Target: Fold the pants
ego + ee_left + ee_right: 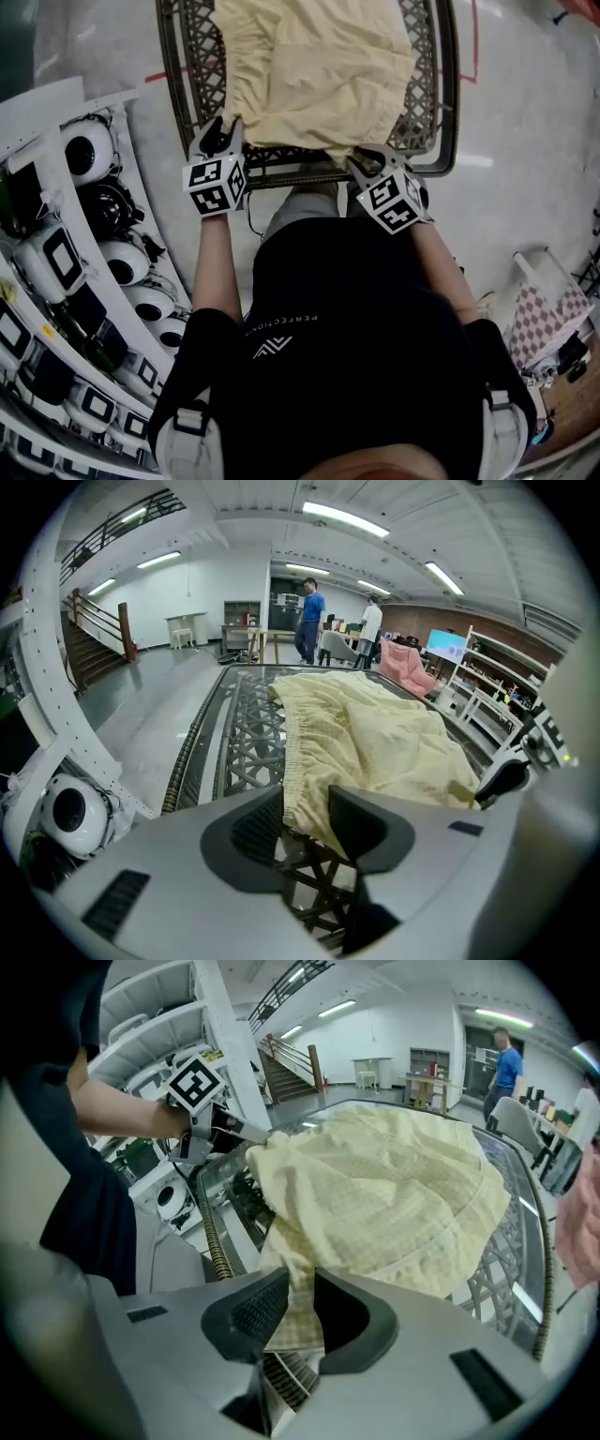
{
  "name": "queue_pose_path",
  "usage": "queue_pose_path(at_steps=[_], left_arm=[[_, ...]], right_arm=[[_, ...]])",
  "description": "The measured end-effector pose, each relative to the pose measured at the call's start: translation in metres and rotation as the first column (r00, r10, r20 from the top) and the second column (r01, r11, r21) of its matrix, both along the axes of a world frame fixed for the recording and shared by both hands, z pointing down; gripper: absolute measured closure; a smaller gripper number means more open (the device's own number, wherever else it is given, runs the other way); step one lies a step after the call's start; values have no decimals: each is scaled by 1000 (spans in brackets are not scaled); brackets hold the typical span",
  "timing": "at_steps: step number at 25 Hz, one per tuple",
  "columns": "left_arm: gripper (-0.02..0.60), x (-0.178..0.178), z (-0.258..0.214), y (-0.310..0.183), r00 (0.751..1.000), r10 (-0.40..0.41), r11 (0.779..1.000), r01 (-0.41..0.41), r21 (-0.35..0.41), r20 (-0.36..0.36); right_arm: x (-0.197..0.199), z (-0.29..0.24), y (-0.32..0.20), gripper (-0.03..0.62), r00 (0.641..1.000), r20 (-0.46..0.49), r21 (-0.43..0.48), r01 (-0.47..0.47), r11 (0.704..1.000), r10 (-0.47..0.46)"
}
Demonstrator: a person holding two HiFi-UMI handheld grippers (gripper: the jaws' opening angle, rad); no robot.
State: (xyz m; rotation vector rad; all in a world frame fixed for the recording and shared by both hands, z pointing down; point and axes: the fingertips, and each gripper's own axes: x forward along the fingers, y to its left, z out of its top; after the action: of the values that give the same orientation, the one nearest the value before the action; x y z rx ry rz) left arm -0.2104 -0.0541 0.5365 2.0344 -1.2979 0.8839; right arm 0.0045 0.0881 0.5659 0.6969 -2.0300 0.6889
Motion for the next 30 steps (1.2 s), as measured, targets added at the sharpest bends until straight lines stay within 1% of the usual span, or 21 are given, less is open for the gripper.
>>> queue_pose_path(at_steps=[7, 11, 14, 17, 19, 23, 27, 30], left_arm=[[417, -2, 12, 1, 1000, 18, 999, -18, -47, -7], [406, -2, 20, -2, 1000, 9, 997, -8, -77, 20], [408, 0, 24, -1, 999, -6, 996, 9, -93, 43], [438, 4, 25, -1, 999, -20, 994, 24, -103, 42], [467, 6, 23, 0, 998, -10, 994, 17, -107, 61], [536, 6, 11, 1, 993, 11, 998, -4, -59, 115], [538, 6, 6, 10, 996, -15, 999, 19, -45, 93], [538, 9, 1, 19, 996, -19, 999, 22, -33, 93]], right_arm=[[4, 0, -3, 537, 997, -56, -22, -48, 999, 47], [5, 1, -3, 547, 997, -25, -37, -75, 996, 74], [6, 3, -2, 551, 997, -5, -46, -71, 996, 71], [6, 3, -3, 554, 999, 5, -38, -54, 998, 54], [8, 1, -1, 556, 999, 10, -40, -53, 998, 53], [13, -10, 3, 556, 998, 27, -27, -63, 998, 63], [21, -18, 9, 556, 996, 46, -12, -79, 997, 79], [26, -24, 15, 556, 995, 54, 1, -83, 997, 82]])
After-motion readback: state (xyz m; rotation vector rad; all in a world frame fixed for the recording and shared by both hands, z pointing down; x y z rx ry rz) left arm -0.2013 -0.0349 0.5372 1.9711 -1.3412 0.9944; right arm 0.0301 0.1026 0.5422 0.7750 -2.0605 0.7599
